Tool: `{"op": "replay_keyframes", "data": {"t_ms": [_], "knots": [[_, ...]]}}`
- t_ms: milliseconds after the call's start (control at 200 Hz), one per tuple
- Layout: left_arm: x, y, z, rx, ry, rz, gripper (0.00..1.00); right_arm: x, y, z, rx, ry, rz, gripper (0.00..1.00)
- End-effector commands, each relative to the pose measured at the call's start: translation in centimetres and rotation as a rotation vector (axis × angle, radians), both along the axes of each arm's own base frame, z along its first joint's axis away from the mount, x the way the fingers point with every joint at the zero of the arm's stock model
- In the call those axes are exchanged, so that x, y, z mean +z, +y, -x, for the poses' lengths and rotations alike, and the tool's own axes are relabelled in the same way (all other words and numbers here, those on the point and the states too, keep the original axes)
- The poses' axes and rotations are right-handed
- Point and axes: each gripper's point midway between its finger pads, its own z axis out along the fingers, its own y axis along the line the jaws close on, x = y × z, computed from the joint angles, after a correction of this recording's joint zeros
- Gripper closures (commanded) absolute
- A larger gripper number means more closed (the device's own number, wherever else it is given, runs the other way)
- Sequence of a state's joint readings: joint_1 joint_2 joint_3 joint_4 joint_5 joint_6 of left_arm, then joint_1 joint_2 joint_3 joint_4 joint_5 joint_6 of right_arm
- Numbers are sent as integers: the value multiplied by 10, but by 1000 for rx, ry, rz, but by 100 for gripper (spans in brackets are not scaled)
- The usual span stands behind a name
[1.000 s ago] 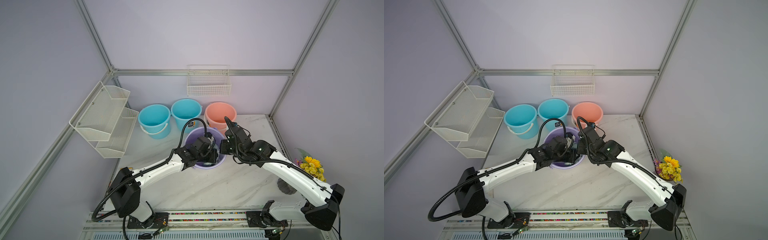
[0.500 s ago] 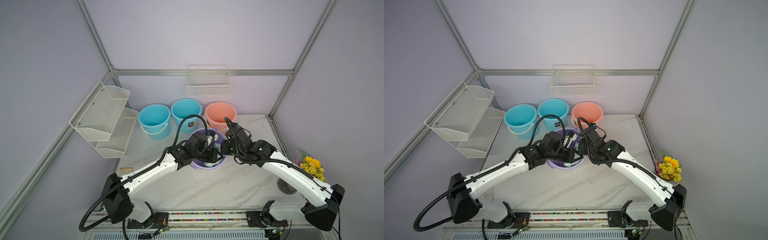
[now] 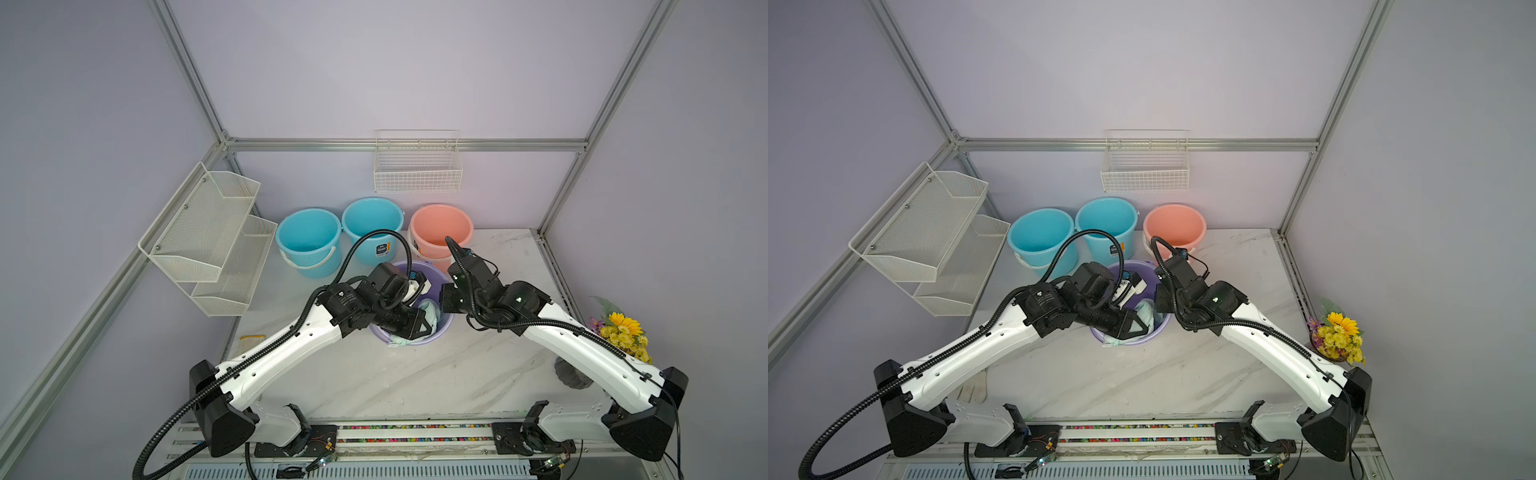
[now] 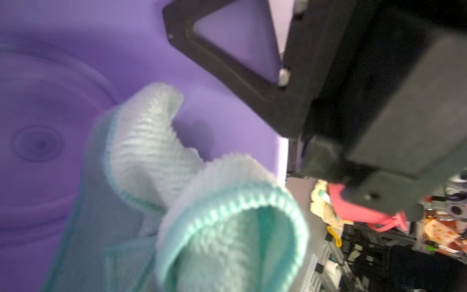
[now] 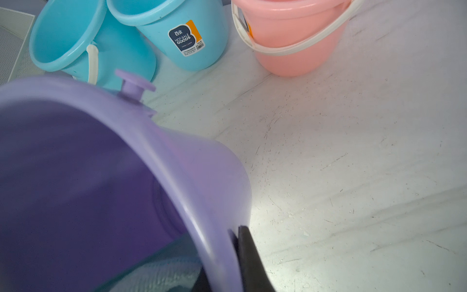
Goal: Wipe the inside of the bucket with a cloth
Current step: Wipe the dirt from the inside of the bucket.
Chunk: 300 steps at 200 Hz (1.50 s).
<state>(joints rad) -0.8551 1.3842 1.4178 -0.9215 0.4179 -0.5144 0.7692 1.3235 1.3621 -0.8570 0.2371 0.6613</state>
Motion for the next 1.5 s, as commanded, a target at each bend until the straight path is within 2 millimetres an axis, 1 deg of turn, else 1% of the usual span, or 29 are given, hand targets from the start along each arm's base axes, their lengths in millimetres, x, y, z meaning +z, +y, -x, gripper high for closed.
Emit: {"op": "replay_keyframes", "data": {"t_ms": [0, 30, 45, 100, 185, 240, 375, 505, 605, 680, 730, 755, 830, 935, 1025, 1105, 1205, 1275, 1315, 1390, 1495], "knots": [[-27, 52, 22, -42, 24, -298, 100, 29, 6, -20, -53, -102, -99, 100], [-26, 63, 19, -24, -2, -354, 100, 28, 6, -20, -51, -100, -97, 100], [-34, 65, 15, -17, 8, -405, 100, 28, 7, -20, -49, -98, -96, 100], [-39, 84, 3, 24, -29, -535, 100, 26, 8, -20, -47, -94, -95, 100], [-36, 110, -16, 108, -86, -711, 100, 28, 8, -20, -45, -95, -99, 100], [-35, 120, -26, 141, -116, -794, 100, 28, 8, -20, -45, -94, -100, 100], [-32, 131, -45, 186, -172, -915, 100, 29, 10, -20, -41, -90, -101, 100], [-22, 134, -63, 231, -244, -972, 100, 29, 8, -18, -42, -85, -101, 100], [-9, 133, -83, 299, -328, -994, 100, 29, 10, -17, -35, -82, -109, 100], [7, 135, -103, 394, -417, -1018, 100, 28, 10, -17, -34, -81, -111, 100], [15, 132, -114, 441, -463, -1008, 100, 28, 12, -17, -31, -79, -120, 100], [19, 128, -119, 462, -481, -984, 100, 27, 14, -18, -29, -77, -125, 100], [28, 106, -132, 487, -513, -870, 100, 28, 17, -17, -20, -72, -139, 100], [42, 68, -146, 522, -528, -641, 100, 28, 20, -17, -13, -66, -151, 100], [49, 31, -152, 501, -520, -437, 100, 28, 21, -17, -10, -64, -159, 100], [51, -2, -152, 449, -489, -269, 100, 30, 23, -17, -7, -63, -169, 100], [54, -42, -138, 314, -419, -89, 100, 31, 23, -16, -6, -63, -172, 100], [61, -70, -120, 200, -351, 52, 100, 32, 22, -16, -6, -65, -172, 100], [65, -81, -110, 148, -314, 117, 100, 31, 22, -15, -4, -63, -173, 100], [73, -93, -92, 66, -252, 214, 100, 32, 21, -16, -11, -68, -167, 100], [73, -95, -68, 6, -155, 283, 100, 36, 17, -17, -23, -84, -157, 100]]}}
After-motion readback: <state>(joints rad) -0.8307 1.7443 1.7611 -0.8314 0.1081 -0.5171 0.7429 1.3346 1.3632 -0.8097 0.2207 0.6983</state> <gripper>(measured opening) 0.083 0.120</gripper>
